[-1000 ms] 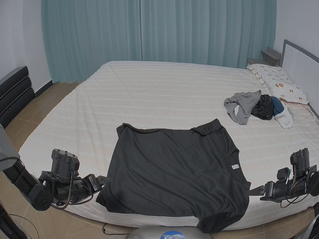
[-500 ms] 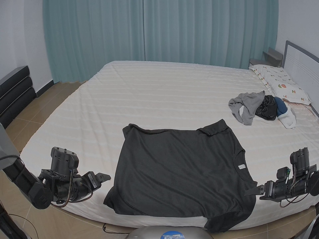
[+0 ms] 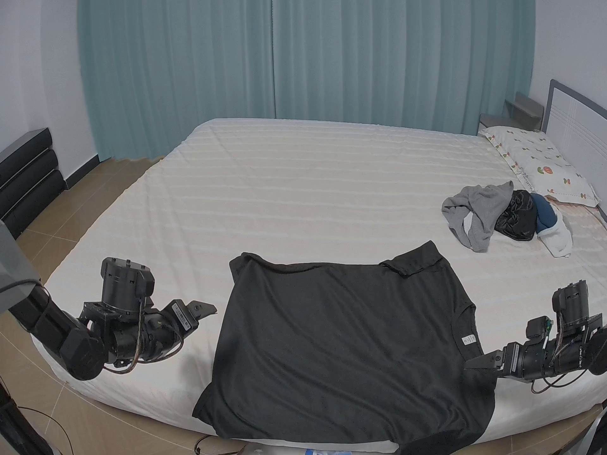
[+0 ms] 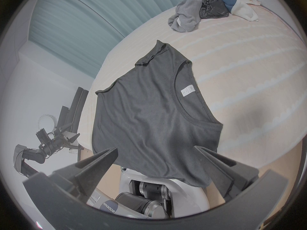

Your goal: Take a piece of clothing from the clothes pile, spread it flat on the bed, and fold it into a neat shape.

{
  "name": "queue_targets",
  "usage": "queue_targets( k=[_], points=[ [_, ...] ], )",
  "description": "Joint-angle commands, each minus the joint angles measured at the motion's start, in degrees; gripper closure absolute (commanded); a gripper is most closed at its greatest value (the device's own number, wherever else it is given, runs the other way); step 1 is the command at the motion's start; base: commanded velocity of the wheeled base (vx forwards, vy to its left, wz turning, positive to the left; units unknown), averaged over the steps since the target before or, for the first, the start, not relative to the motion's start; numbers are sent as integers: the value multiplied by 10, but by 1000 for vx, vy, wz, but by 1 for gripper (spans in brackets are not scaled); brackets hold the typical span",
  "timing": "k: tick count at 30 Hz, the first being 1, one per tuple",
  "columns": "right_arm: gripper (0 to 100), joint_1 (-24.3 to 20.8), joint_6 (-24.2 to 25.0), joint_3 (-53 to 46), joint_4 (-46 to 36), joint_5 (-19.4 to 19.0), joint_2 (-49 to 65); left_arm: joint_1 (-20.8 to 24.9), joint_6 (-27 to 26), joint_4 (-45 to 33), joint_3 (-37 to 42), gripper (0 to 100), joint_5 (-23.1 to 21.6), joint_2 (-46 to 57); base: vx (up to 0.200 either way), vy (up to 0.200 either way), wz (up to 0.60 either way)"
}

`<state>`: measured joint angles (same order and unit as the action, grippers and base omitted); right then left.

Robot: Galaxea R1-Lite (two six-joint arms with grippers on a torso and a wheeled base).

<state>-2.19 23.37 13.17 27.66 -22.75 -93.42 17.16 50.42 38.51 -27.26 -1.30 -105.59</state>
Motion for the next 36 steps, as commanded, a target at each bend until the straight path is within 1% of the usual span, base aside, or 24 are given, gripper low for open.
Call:
queue_targets(
  k=[1,5,7,11,12,14,15,18,19,22,23,24,25,30,36],
  points=[
    [0,-1,8,0,0,-3,-2,-20,1,0,-57,0,-1,-45,0,0,0],
    [0,-1,10,0,0,-3,1,-35,-1,3,-113,0,-2,-101,0,0,0],
    [0,0,10,0,1,-3,-1,-43,-1,0,-153,0,-12,-129,0,0,0],
    [0,0,10,0,1,-4,-8,-57,-1,-1,-220,0,-61,-182,0,0,0],
    [0,0,10,0,1,-4,-9,-61,-1,-1,-249,0,-82,-201,0,0,0],
    [0,0,10,1,1,-4,-9,-64,-1,-2,-269,0,-93,-216,0,0,0],
    [0,0,10,0,2,-4,-10,-65,-3,-5,-304,0,-100,-244,0,0,0],
    [0,-1,10,0,4,-4,-14,-66,-8,-35,-396,0,-100,-301,0,0,0],
    [0,-1,10,0,4,-4,-14,-66,-8,-43,-410,0,-100,-309,0,0,0],
    [0,0,10,0,5,-4,-21,-66,-5,-112,-525,0,-96,-363,0,0,0],
    [0,0,10,0,5,-4,-21,-66,-5,-112,-525,0,-96,-363,0,0,0],
    [0,1,10,0,5,-4,-23,-65,-5,-139,-569,0,-89,-385,0,0,0],
    [0,1,11,0,5,-4,-26,-65,-5,-147,-584,0,-84,-394,0,0,0],
    [0,2,10,0,6,-4,-32,-66,-4,-150,-595,0,-67,-416,0,0,0],
    [0,2,11,-2,6,-4,-39,-67,6,-150,-612,0,-65,-424,0,0,0]
  ],
)
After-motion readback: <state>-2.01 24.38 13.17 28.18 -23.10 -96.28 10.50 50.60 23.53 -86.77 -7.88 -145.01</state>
